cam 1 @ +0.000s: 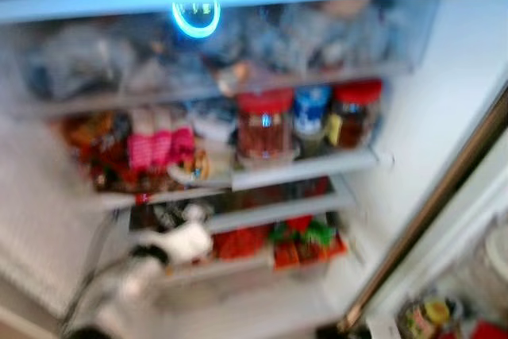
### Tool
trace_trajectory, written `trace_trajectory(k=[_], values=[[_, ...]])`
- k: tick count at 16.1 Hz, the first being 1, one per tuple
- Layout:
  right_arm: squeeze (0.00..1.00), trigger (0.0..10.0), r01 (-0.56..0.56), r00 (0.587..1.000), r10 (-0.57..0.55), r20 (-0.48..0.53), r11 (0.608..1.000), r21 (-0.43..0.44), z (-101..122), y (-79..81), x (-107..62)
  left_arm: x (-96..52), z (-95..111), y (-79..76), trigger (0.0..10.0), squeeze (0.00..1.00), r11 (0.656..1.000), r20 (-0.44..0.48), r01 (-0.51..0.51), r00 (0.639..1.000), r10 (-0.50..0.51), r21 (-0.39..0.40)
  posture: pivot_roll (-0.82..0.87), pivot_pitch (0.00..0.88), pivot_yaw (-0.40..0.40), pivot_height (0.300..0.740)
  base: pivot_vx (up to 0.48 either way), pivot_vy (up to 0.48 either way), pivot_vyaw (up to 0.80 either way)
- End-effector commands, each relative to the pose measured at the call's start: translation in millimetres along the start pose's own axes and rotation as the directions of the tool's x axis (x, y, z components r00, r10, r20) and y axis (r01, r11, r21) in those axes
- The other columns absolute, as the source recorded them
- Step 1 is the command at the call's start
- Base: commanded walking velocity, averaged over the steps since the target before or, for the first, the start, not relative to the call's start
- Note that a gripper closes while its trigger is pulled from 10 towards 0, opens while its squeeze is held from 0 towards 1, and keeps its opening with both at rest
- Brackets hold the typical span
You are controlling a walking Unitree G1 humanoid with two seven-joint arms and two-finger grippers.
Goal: Restocking fridge
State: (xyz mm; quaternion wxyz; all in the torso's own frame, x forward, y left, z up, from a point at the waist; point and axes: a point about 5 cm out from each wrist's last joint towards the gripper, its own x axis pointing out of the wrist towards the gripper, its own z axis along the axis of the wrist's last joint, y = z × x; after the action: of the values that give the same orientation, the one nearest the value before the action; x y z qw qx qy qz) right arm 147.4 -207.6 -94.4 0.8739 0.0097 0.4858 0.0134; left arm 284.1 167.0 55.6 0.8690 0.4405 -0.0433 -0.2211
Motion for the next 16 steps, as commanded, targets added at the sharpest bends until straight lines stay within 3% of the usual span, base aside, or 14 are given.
trace_trajectory(k=[1, 3, 8, 11, 12, 16], values=[[0.0, 10.0, 0.036, 0.999, -0.037, -0.039, 0.999, -0.009, -10, -10.4, -3.8, -8.4, -19, 0.5, 10.0, 0.0, 0.999, -0.068, 0.034, 0.997, -0.034, 0.007, -0.01, 0.0, 0.003, 0.648, 0.0, 0.0, 0.0], [0.0, 10.0, 0.035, 0.999, -0.035, -0.037, 0.999, -0.009, -10, -10.1, -3.8, -8.1, -27, -0.7, 10.0, 0.0, 0.998, -0.102, 0.059, 0.993, -0.059, -0.007, -0.02, 0.0, 0.004, 0.648, 0.0, 0.0, 0.0], [0.0, 10.0, 0.043, 0.998, -0.043, -0.039, 0.999, -0.007, -12, -11.4, -4.6, -10.4, -49, -10.9, 10.0, 0.0, 0.959, -0.222, 0.222, 0.958, -0.18, 0.178, -0.04, 0.022, 0.013, 0.648, 0.0, 0.0, 0.0], [0.0, 10.0, 0.048, 0.998, -0.048, -0.039, 0.999, -0.001, -13, -12.4, -5.3, -11.7, -54, -16.7, 10.0, 0.0, 0.909, -0.253, 0.301, 0.939, -0.231, 0.288, -0.05, 0.056, 0.02, 0.648, 0.0, 0.0, 0.0], [0.0, 10.0, 0.049, 0.998, -0.049, -0.038, 0.999, 0.006, -15, -12.7, -5.8, -11.7, -58, -17.5, 10.0, 0.0, 0.877, -0.278, 0.327, 0.931, -0.235, 0.353, -0.06, 0.079, 0.026, 0.648, 0.0, 0.0, 0.0], [0.0, 10.0, 0.054, 0.998, -0.054, -0.034, 0.998, 0.024, -18, -12.3, -6.8, -1.4, -55, -10.4, 10.0, 0.0, 0.854, -0.286, 0.282, 0.944, -0.165, 0.437, -0.07, 0.118, 0.032, 0.648, 0.0, 0.0, 0.0]])
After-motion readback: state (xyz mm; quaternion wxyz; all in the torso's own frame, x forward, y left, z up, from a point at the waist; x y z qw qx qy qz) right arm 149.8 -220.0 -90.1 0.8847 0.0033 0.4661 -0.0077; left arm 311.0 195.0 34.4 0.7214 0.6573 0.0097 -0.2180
